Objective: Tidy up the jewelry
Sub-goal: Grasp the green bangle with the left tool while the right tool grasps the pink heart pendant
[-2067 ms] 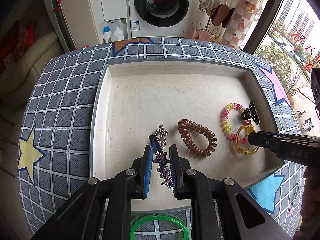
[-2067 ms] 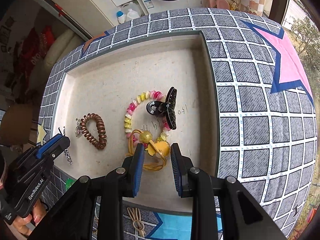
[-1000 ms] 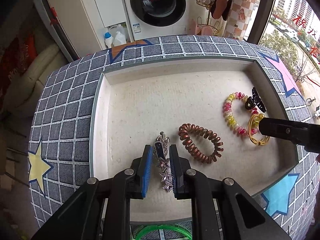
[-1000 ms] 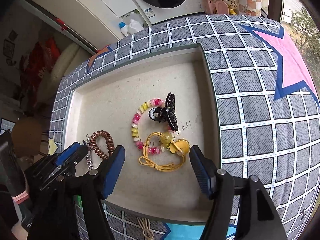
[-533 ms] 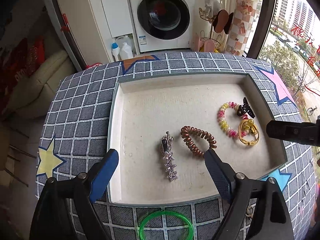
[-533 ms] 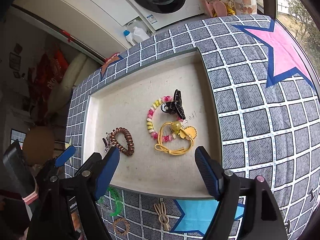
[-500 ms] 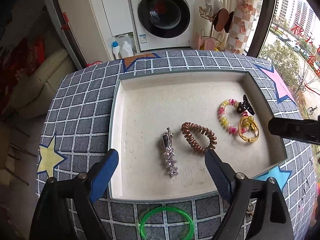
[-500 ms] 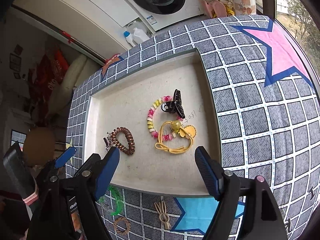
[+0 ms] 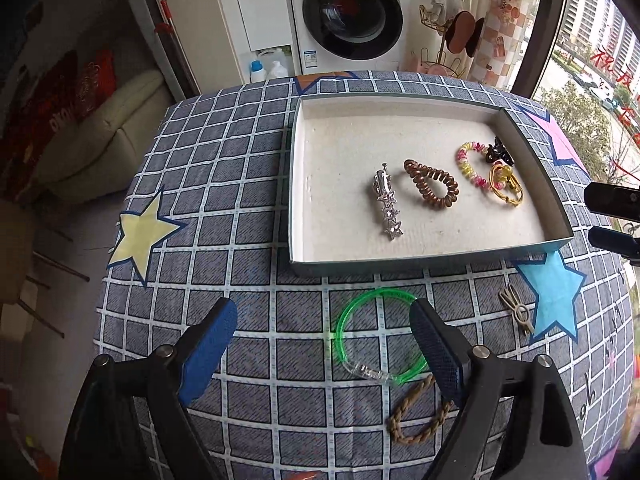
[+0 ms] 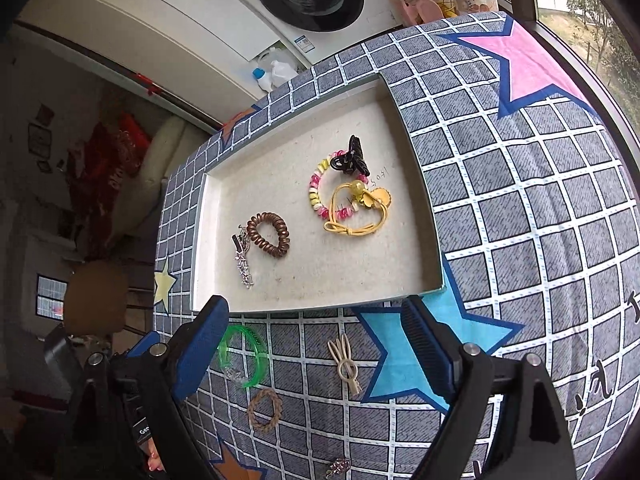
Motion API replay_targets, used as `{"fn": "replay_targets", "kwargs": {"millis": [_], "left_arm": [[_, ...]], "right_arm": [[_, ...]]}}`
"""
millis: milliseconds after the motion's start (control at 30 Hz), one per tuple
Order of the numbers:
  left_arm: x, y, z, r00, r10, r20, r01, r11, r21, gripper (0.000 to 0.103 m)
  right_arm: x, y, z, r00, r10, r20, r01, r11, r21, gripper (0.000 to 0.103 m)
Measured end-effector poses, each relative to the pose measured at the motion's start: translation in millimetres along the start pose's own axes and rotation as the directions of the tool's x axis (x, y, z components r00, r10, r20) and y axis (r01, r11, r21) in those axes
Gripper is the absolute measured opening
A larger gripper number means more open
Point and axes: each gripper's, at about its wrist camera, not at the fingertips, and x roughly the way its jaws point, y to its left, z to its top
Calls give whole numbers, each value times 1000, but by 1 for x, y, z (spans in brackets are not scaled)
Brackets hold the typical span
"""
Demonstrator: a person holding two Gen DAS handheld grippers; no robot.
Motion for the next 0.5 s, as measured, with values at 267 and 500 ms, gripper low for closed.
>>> {"fn": "replay_targets", "kwargs": {"millis": [267, 500], "left_arm": [[-5, 12, -27, 999, 1, -35, -2, 1000, -28, 98], [-4, 14, -45, 997, -19, -75, 16, 999, -36, 98]], "right_arm": [[-11, 2, -28, 1000, -8, 15, 8, 1000, 19, 91], [-18, 2, -52, 997, -57, 46, 56, 998, 21, 91]]}}
